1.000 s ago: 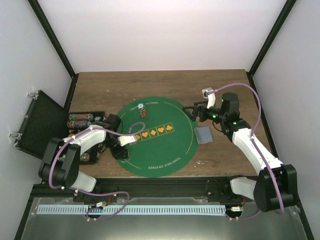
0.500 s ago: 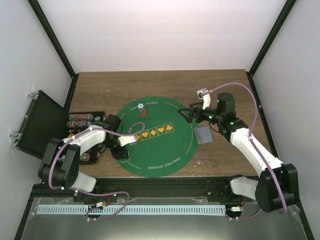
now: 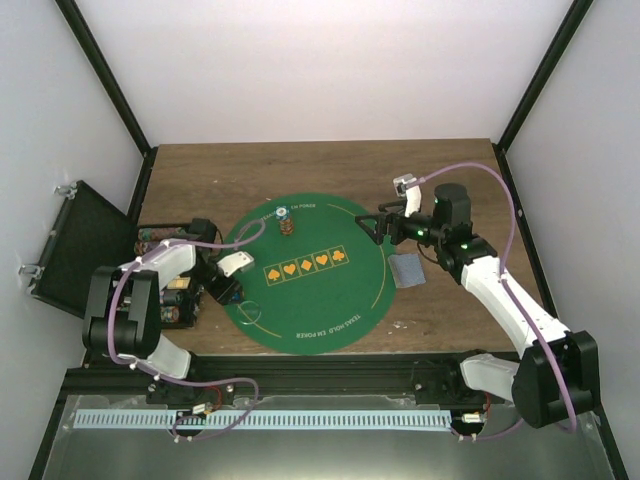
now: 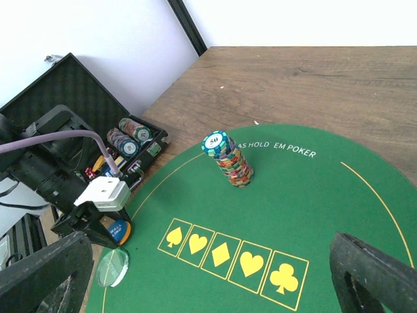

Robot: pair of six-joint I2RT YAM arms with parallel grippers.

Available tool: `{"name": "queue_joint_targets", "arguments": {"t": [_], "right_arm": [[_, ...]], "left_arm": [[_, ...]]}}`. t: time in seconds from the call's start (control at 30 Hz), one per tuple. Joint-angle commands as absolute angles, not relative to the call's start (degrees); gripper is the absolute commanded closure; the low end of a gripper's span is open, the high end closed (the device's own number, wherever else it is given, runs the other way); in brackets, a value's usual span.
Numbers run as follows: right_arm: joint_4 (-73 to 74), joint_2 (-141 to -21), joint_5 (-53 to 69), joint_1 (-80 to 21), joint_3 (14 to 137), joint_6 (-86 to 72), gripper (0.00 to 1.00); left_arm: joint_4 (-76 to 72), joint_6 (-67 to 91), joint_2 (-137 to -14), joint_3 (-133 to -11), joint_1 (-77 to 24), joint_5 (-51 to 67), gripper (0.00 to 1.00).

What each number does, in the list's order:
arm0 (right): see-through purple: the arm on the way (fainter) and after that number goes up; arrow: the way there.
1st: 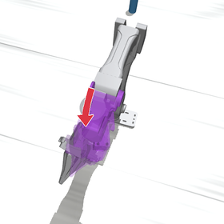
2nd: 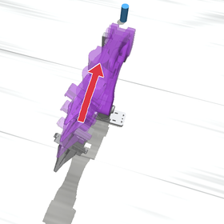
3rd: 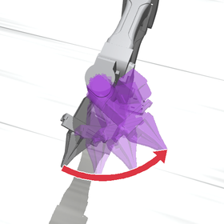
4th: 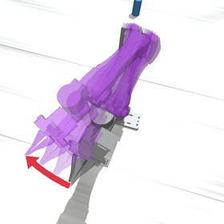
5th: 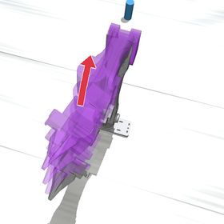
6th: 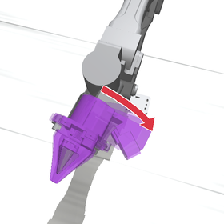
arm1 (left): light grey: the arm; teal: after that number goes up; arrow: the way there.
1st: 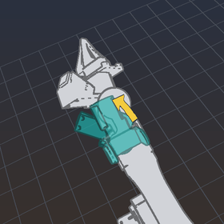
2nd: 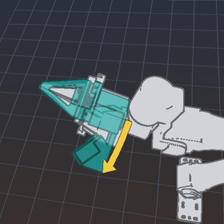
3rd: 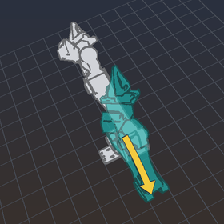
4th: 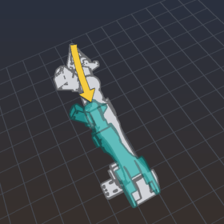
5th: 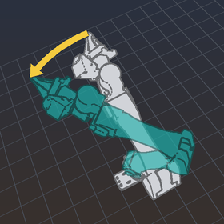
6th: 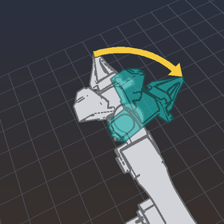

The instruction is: Distribute texas hold em gaming equipment

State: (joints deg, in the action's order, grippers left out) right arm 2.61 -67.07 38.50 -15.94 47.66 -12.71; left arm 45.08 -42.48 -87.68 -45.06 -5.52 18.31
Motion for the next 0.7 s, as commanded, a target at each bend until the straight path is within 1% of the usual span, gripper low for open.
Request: {"name": "queue_joint_targets", "arguments": {"t": [0.0,0.07,0.17,0.23,0.33,0.4,0.43,0.57,0.67], "right_arm": [[3.76,-65.80,38.06,-16.57,50.49,-12.48,0.00],[4.16,-65.74,38.22,-16.63,50.82,-12.40,0.00],[4.63,-65.22,38.48,-16.64,51.06,-12.44,0.00],[4.78,-64.75,38.50,-16.64,51.06,-12.31,0.00],[5.00,-64.12,38.50,-16.62,51.14,-12.10,0.00],[5.33,-63.87,38.58,-16.64,51.39,-11.90,0.00],[5.43,-63.80,38.70,-16.66,51.52,-11.87,0.00],[5.97,-63.36,39.29,-16.69,52.13,-11.52,0.00],[6.33,-62.88,39.88,-16.67,52.29,-11.21,0.00]], "left_arm": [[40.68,-40.04,-91.09,-45.42,-4.27,13.03,0.81],[40.86,-40.28,-90.74,-45.61,-4.31,13.86,0.71],[40.68,-40.77,-89.27,-45.62,-4.28,12.70,0.50],[40.48,-41.01,-87.80,-45.66,-4.26,11.74,0.39],[41.79,-41.89,-84.60,-46.16,-4.36,13.94,0.29],[43.25,-43.33,-81.80,-46.20,-4.45,16.35,0.20],[43.80,-44.12,-80.50,-46.08,-4.58,17.33,0.18],[52.09,-53.70,-75.29,-44.62,-6.30,24.88,0.17],[55.90,-59.81,-72.41,-41.81,-10.19,26.34,0.15]]}}
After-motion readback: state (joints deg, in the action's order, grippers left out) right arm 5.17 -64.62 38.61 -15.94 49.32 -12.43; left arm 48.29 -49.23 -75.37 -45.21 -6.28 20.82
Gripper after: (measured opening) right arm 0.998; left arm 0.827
